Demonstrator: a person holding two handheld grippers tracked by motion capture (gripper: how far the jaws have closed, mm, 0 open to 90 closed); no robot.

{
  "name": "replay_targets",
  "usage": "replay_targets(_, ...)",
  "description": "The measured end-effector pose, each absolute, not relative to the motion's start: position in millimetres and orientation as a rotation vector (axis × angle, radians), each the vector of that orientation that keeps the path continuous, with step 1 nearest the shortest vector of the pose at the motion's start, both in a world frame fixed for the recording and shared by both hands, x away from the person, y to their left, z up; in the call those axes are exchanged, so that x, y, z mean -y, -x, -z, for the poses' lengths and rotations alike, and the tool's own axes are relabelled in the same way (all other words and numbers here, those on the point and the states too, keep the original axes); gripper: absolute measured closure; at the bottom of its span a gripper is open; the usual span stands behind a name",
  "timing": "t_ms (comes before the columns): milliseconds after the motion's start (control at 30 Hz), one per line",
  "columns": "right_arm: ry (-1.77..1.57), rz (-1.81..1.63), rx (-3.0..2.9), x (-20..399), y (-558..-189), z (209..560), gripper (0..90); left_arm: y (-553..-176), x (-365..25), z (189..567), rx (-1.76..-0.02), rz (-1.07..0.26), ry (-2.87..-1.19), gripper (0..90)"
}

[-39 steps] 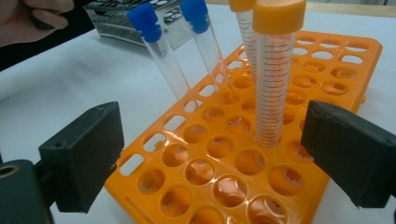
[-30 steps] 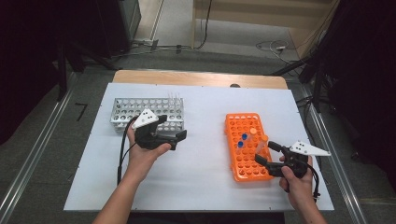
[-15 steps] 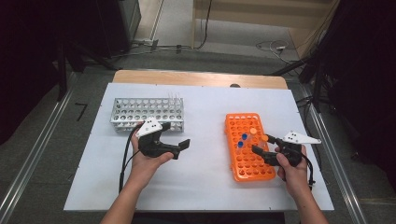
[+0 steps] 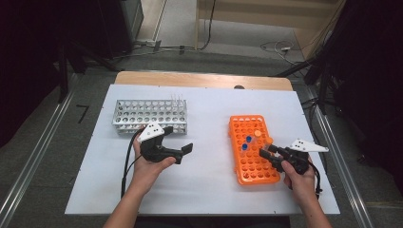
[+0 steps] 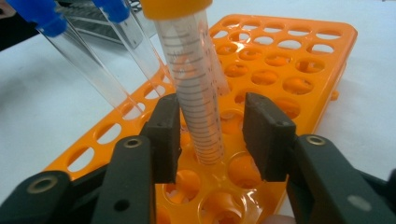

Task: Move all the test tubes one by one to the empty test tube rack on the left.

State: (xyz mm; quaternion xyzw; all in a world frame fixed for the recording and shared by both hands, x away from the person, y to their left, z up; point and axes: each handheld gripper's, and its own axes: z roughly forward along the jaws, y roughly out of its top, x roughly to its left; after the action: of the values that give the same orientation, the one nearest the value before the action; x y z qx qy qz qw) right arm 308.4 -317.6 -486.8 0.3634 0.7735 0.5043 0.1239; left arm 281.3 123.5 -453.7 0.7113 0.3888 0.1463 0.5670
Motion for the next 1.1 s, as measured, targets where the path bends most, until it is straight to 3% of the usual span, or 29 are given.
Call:
replay_targets(533, -1.096, -1.383, -2.221, 306, -303, 485, 71.6, -278, -121, 453, -0.905, -0.334, -1.670, 0.0)
replay_targets(1100, -1.032, -1.483, -2.171, 306, -289, 456, 72.2, -275, -119, 448, -0.887, -0.333, -1.664, 0.0)
